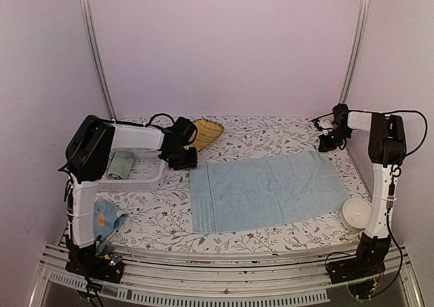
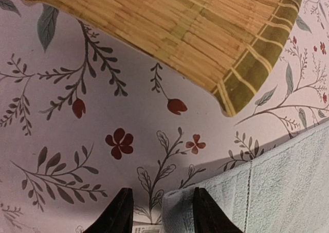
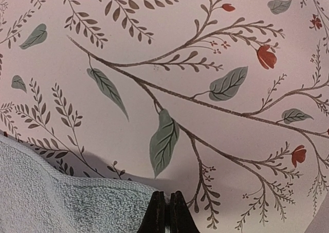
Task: Roll the towels
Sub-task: Pick up the towel from the center of the board.
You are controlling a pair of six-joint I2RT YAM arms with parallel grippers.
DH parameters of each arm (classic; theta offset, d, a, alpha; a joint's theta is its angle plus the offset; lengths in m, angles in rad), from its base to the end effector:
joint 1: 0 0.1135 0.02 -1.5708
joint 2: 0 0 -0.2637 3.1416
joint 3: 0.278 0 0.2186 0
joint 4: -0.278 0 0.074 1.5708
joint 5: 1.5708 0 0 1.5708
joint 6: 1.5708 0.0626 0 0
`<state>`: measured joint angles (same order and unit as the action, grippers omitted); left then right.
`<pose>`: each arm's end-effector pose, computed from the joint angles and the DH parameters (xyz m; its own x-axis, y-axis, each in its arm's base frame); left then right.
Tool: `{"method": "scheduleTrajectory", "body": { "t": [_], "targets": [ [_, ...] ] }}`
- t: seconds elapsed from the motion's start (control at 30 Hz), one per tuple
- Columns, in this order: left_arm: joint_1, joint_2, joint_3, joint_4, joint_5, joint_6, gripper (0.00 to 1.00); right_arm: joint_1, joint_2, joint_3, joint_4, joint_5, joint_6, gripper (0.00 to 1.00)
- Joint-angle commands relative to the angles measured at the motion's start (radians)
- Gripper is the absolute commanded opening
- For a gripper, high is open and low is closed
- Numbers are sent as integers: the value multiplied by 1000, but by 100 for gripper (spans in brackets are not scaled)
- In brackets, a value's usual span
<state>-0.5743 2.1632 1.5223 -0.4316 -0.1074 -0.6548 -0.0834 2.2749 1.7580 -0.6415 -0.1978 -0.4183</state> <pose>0.3703 -0.2316 0.1350 -0.8877 -0.1468 -0.4364 -0.0548 0.9748 -0.2164 0.4568 -0.0258 0.1387 -0.8356 -0.3298 -0.4394 -0.3679 0.9299 0.0017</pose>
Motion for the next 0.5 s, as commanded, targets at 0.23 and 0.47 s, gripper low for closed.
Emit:
{"method": "scheduleTrajectory", "body": {
  "t": [0.23,0.47],
  "targets": [
    [10,65,54,93,109,76,25,3,-11,-20,9,-25,3,3],
    [11,50,50,87,100,91,11,2,-6,-19,9,-23,3,3]
  ]
}}
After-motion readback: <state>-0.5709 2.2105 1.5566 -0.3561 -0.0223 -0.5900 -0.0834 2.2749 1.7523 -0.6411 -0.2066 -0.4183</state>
